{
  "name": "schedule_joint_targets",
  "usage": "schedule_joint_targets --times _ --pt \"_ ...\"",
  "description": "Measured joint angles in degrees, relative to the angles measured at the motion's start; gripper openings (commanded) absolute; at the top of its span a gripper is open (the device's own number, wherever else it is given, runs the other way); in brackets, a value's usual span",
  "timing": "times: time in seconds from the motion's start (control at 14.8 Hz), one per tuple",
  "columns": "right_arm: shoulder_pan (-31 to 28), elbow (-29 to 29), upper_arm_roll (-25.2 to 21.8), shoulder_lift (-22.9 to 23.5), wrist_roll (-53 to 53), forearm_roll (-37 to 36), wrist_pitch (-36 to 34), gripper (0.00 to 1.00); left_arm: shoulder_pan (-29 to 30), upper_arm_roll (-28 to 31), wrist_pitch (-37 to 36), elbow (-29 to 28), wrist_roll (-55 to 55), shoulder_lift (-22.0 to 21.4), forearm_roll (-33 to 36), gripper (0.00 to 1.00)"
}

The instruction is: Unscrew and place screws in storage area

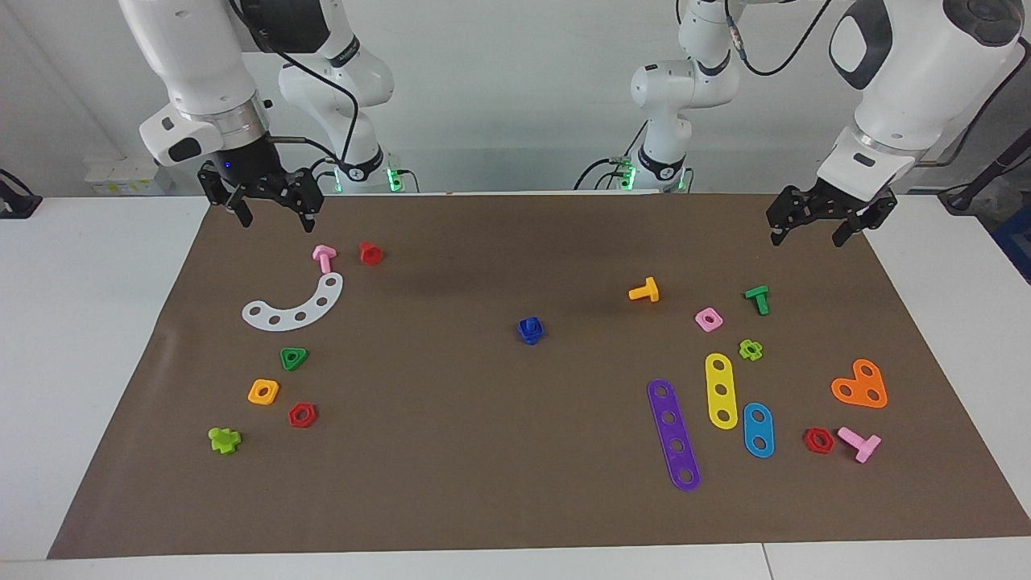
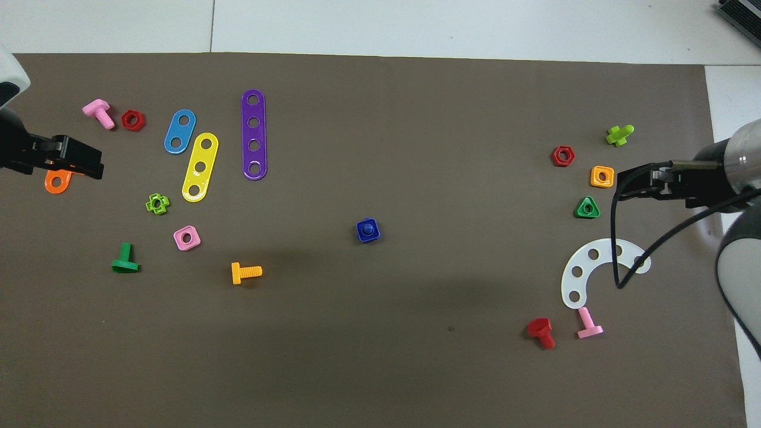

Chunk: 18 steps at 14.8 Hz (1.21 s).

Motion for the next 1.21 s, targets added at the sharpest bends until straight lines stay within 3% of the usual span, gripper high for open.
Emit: schedule_joint_targets --times 0.61,0.88,1.21 --pt "0.0 0.0 0.0 0.0 0.0 0.0 0.0 1.00 -0.9 -0.5 0.2 -4.1 0.2 -1.9 -0.4 1.00" --pt "0.0 0.0 0.0 0.0 0.0 0.0 0.0 1.00 -7.7 -0.8 3.0 -7.2 -8.5 -1.8 -2.5 1.00" --pt "0.0 0.0 -0.1 0.0 0.0 0.0 0.0 1.00 -19.1 -1.1 15.1 -9.2 -27.7 2.8 -5.8 0.96"
